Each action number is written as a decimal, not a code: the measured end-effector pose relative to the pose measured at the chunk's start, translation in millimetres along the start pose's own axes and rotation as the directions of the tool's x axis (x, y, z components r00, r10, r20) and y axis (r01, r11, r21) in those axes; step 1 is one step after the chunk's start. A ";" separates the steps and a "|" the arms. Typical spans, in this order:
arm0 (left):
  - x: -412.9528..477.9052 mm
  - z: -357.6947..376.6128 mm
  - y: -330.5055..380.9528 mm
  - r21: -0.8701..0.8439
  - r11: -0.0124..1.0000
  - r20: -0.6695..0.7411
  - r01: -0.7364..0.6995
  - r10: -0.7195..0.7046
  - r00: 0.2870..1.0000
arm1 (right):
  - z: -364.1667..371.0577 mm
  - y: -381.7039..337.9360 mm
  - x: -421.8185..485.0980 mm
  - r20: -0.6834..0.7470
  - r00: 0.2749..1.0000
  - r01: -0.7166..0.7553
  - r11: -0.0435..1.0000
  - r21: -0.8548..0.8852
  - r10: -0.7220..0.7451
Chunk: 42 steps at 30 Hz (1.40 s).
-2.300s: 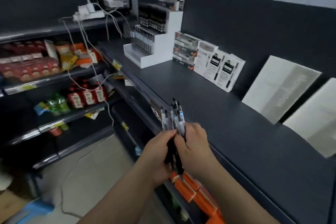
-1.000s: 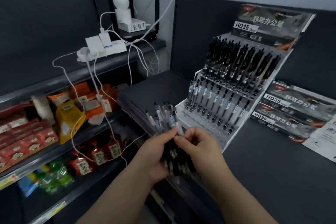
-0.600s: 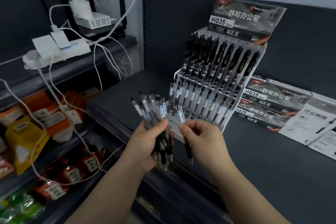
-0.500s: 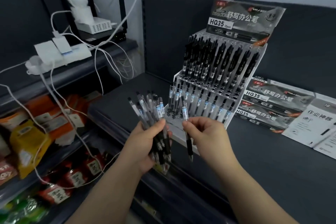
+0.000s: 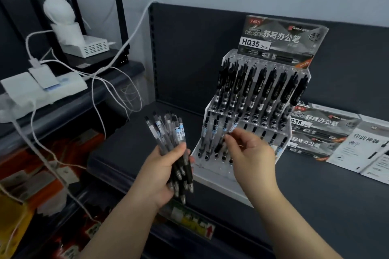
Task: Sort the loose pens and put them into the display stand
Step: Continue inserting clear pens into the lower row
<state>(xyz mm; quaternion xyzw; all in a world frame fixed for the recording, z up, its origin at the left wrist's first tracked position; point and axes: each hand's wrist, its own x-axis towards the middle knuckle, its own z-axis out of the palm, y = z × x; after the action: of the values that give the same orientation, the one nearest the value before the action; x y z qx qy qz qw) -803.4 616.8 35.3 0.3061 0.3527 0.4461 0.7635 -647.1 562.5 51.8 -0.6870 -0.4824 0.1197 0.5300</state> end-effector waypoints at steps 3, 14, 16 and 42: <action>10.7 -8.1 9.8 0.008 0.999 0.046 0.036 -0.036 0.998 | 14.1 5.3 2.2 -0.041 0.999 -0.010 0.988 -0.152 0.004; 21.4 -21.9 20.3 0.131 0.984 0.207 0.123 -0.149 0.967 | 46.1 16.6 -5.7 -0.113 0.992 -0.096 0.911 -0.401 0.055; 20.5 -24.8 21.3 0.147 0.980 0.218 0.131 -0.162 0.962 | 47.7 14.7 -7.3 -0.116 0.991 -0.106 0.902 -0.418 0.063; 8.9 -31.4 9.1 0.149 0.973 0.213 0.177 -0.206 0.955 | 53.5 -20.3 -39.8 0.308 0.890 -0.451 0.749 0.486 0.336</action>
<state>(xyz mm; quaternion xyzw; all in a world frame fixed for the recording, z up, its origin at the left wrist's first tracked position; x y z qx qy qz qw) -830.1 633.3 22.4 0.3680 0.3191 0.3084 0.8171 -714.3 563.3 33.2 -0.5780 -0.3224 0.4300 0.6141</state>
